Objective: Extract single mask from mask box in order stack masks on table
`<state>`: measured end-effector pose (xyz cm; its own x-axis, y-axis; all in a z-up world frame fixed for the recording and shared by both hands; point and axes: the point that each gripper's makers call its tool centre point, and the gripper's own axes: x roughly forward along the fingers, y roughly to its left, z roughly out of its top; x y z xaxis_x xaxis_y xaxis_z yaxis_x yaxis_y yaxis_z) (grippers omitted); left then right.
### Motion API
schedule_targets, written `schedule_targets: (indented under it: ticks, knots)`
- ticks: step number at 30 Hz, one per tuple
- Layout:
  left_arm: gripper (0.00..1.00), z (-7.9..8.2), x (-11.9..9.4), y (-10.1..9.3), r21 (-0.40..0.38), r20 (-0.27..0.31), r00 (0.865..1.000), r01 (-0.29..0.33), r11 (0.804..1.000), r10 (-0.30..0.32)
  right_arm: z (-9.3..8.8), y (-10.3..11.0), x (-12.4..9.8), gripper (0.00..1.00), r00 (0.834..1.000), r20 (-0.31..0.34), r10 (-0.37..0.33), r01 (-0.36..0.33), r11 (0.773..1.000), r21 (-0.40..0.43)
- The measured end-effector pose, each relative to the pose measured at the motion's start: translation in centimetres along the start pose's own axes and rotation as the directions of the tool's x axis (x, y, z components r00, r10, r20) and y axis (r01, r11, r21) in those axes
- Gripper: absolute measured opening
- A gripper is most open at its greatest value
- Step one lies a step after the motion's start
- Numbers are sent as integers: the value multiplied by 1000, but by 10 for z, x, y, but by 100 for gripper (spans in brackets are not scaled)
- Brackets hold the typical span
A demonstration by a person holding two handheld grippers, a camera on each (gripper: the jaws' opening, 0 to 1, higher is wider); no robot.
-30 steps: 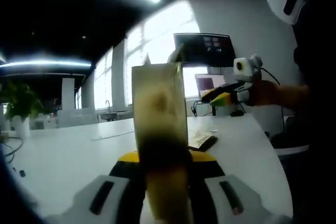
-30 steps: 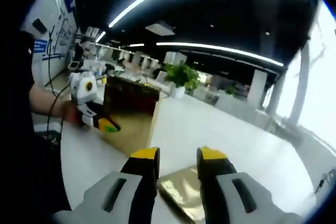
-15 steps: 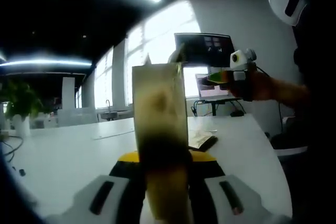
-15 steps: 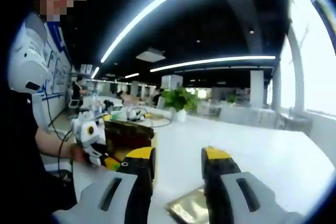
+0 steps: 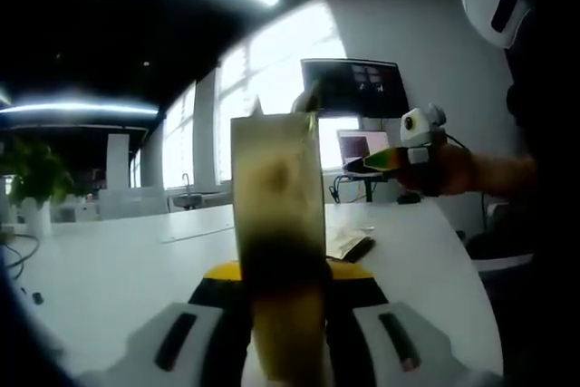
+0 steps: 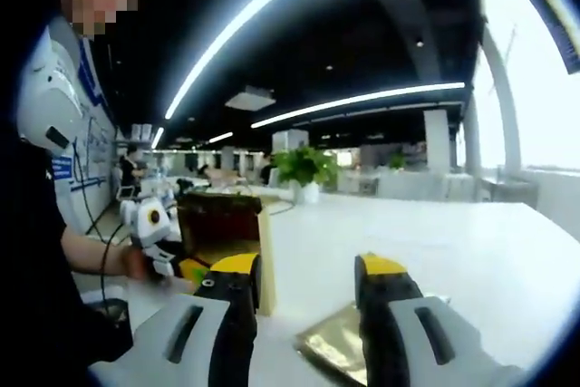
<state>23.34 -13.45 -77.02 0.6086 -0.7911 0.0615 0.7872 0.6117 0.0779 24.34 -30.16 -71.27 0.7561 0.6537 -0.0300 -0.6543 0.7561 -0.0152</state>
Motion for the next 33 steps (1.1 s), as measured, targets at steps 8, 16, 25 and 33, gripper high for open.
schedule_targets:
  ticks: [8, 16, 25, 33]
  knots:
    - [33, 17, -4, 2, -28, 82, 997, -6, 1000, 9, 0, -2, -4, 37, 1000, -12, -11, 11, 1000, -22]
    - [32, 11, -2, 0, -7, 55, 998, -8, 1000, 8, 21, 8, 6, 37, 996, -46, 75, -80, 990, -115]
    - [32, 11, -3, 0, -11, 55, 998, -6, 1000, 7, 55, 16, 22, 37, 988, -50, 149, -156, 971, -180]
    - [31, 10, -3, 3, -63, 52, 999, -2, 998, 6, 73, 21, 36, 36, 979, -93, 184, -202, 943, -264]
